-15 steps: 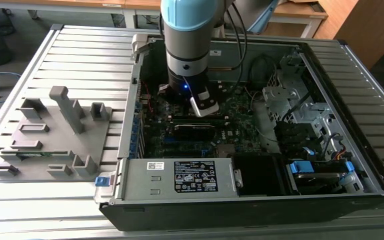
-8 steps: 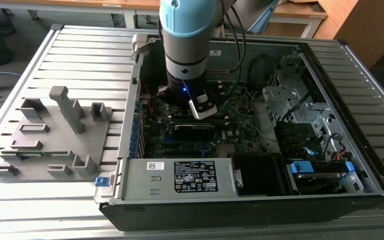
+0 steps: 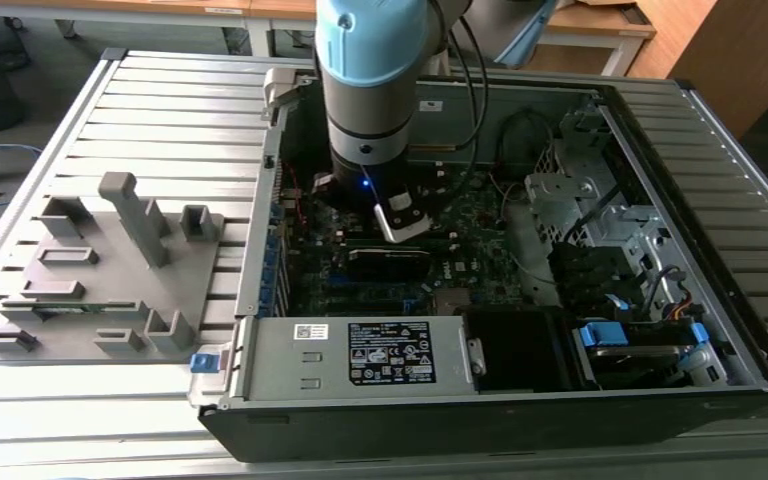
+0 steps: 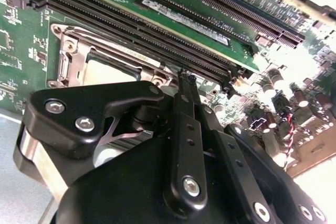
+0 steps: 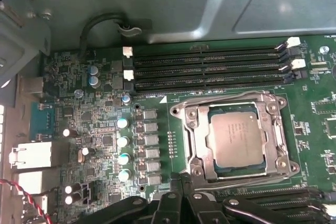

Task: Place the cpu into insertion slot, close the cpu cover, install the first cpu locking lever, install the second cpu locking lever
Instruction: 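Install the second cpu locking lever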

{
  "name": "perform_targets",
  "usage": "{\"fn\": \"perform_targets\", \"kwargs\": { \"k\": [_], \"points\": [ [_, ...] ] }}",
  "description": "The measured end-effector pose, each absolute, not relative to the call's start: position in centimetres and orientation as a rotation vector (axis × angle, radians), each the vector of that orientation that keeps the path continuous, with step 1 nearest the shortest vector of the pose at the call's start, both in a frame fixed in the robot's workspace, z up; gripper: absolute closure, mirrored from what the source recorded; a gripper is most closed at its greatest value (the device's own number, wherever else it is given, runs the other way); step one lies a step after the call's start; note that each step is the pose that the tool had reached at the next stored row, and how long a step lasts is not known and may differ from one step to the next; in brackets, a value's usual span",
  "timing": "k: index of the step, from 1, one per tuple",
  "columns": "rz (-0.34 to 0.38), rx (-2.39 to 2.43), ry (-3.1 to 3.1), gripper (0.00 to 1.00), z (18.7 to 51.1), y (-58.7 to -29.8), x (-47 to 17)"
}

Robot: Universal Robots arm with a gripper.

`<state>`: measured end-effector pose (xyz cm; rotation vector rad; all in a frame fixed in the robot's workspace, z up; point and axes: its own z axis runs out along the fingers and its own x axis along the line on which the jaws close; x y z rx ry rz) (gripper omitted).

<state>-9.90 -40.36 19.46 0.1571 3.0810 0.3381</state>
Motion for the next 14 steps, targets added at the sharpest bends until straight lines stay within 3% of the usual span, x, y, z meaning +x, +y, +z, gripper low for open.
{"fn": "perform_targets", "kwargs": {
  "k": [14],
  "points": [
    [0.349, 0.158, 3.08, 0.9, 19.13, -40.45, -10.23]
  ]
}}
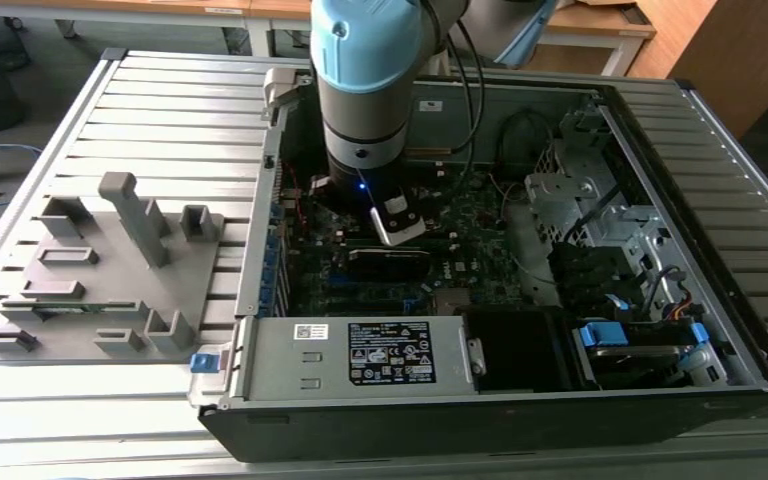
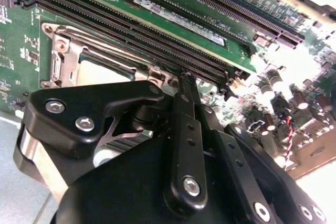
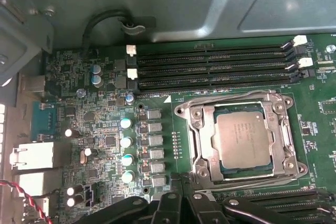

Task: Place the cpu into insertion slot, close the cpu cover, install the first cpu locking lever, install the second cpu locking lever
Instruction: 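Install the second cpu locking lever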

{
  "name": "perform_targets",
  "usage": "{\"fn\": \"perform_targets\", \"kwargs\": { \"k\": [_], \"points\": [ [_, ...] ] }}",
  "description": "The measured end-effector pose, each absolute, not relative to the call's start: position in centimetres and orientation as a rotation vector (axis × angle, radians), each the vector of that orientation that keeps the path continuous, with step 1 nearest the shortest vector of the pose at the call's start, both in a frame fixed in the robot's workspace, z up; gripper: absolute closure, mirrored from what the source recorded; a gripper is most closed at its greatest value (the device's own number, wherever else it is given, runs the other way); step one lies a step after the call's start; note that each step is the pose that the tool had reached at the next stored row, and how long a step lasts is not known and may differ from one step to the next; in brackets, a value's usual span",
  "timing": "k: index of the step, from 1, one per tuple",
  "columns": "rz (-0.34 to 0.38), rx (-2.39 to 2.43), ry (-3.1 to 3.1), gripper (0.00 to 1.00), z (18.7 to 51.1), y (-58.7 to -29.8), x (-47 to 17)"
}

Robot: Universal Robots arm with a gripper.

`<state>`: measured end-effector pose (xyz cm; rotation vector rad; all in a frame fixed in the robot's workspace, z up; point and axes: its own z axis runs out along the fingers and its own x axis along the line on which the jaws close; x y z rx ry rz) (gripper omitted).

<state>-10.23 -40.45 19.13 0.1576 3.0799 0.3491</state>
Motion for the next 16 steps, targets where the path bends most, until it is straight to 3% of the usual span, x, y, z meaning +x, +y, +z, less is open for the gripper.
{"fn": "perform_targets", "kwargs": {
  "k": [16],
  "points": [
    [0.349, 0.157, 3.08, 0.9, 20.6, -40.4, -10.1]
  ]
}}
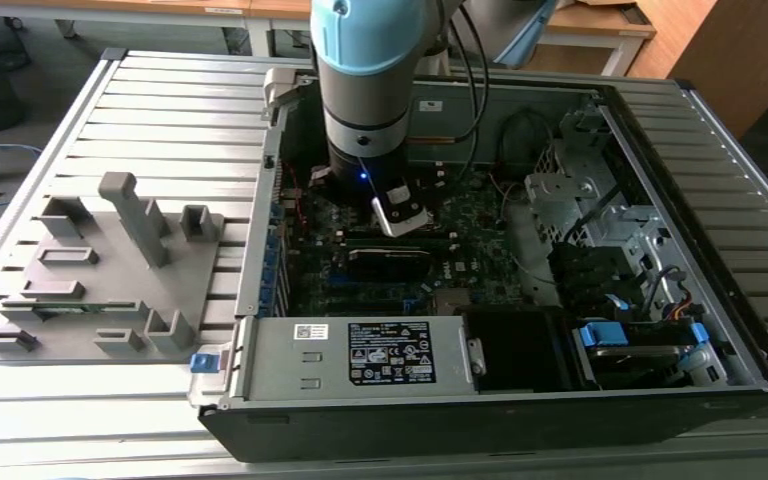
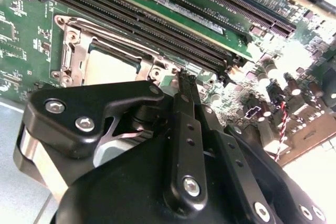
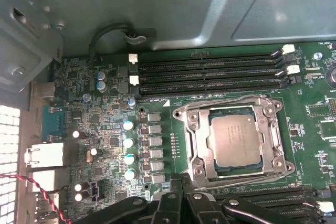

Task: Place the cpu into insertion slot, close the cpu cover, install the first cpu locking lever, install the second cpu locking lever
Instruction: 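Install the second cpu locking lever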

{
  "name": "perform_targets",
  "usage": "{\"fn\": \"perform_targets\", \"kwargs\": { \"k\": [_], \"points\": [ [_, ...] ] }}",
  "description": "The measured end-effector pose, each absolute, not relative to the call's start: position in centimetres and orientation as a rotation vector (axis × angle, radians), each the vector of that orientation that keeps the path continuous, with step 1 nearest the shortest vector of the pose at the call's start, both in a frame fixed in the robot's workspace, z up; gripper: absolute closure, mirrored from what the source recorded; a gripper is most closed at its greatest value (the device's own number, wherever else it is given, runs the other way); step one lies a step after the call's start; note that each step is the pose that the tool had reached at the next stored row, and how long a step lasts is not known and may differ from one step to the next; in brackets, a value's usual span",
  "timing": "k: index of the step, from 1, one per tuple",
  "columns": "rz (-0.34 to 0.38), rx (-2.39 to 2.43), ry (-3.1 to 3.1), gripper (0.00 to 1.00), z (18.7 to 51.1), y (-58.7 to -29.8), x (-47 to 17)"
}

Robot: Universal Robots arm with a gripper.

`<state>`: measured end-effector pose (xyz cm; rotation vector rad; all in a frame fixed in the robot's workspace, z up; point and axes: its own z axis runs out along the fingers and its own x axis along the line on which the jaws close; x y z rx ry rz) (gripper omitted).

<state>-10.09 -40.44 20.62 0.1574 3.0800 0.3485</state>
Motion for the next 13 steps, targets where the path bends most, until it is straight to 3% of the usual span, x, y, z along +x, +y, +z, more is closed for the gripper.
{"fn": "perform_targets", "kwargs": {
  "k": [13],
  "points": [
    [0.299, 0.157, 3.085, 0.9, 20.6, -38.9, -8.7]
  ]
}}
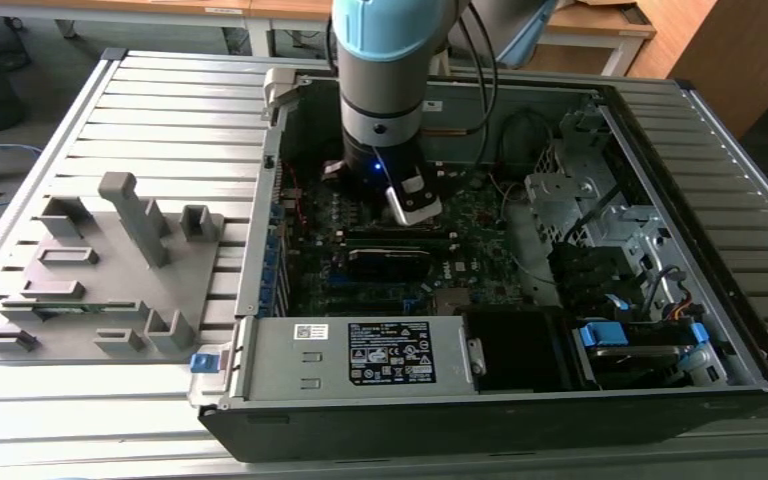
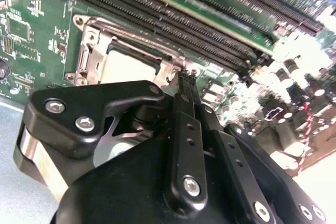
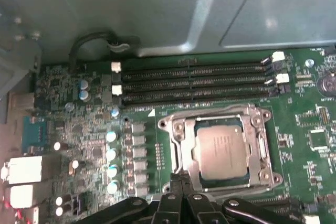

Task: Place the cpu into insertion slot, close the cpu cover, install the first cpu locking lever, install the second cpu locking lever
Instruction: 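Install the second cpu locking lever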

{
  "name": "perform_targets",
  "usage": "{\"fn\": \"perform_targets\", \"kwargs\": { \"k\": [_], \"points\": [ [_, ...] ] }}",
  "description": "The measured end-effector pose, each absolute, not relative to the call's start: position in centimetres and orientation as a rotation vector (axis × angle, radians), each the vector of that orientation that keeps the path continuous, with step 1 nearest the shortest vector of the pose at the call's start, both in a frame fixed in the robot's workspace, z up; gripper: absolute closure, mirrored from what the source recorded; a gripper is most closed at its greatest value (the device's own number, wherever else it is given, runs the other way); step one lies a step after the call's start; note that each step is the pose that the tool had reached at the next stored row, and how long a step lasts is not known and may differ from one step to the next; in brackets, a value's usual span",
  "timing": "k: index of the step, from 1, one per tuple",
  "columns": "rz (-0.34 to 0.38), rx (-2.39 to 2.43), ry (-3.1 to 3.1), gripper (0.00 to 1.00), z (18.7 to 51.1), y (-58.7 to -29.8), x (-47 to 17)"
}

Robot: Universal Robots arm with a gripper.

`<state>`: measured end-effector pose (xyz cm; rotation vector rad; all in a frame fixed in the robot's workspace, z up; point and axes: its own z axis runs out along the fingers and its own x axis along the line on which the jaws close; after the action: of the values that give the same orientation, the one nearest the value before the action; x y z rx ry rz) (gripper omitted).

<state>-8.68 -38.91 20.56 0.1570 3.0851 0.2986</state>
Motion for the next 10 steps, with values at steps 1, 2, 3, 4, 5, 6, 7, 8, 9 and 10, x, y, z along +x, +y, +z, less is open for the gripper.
{"fn": "perform_targets", "kwargs": {
  "k": [1, 2, 3, 4, 5, 6, 7, 8, 9, 10],
  "points": [
    [0.29, 0.157, 3.086, 0.9, 20.6, -38.7, -8.6],
    [0.285, 0.157, 3.087, 0.9, 20.6, -38.7, -8.5],
    [0.282, 0.157, 3.087, 0.9, 20.6, -38.6, -8.3],
    [0.279, 0.157, 3.088, 0.9, 20.6, -38.6, -8.2],
    [0.276, 0.157, 3.088, 0.9, 20.6, -38.5, -8.0],
    [0.273, 0.157, 3.089, 0.9, 20.6, -38.5, -7.8],
    [0.27, 0.157, 3.09, 0.9, 20.6, -38.4, -7.6],
    [0.266, 0.157, 3.091, 0.9, 20.6, -38.4, -7.4],
    [0.263, 0.157, 3.092, 0.9, 20.6, -38.4, -7.2],
    [0.26, 0.157, 3.092, 0.9, 20.6, -38.3, -7.0]
  ]
}}
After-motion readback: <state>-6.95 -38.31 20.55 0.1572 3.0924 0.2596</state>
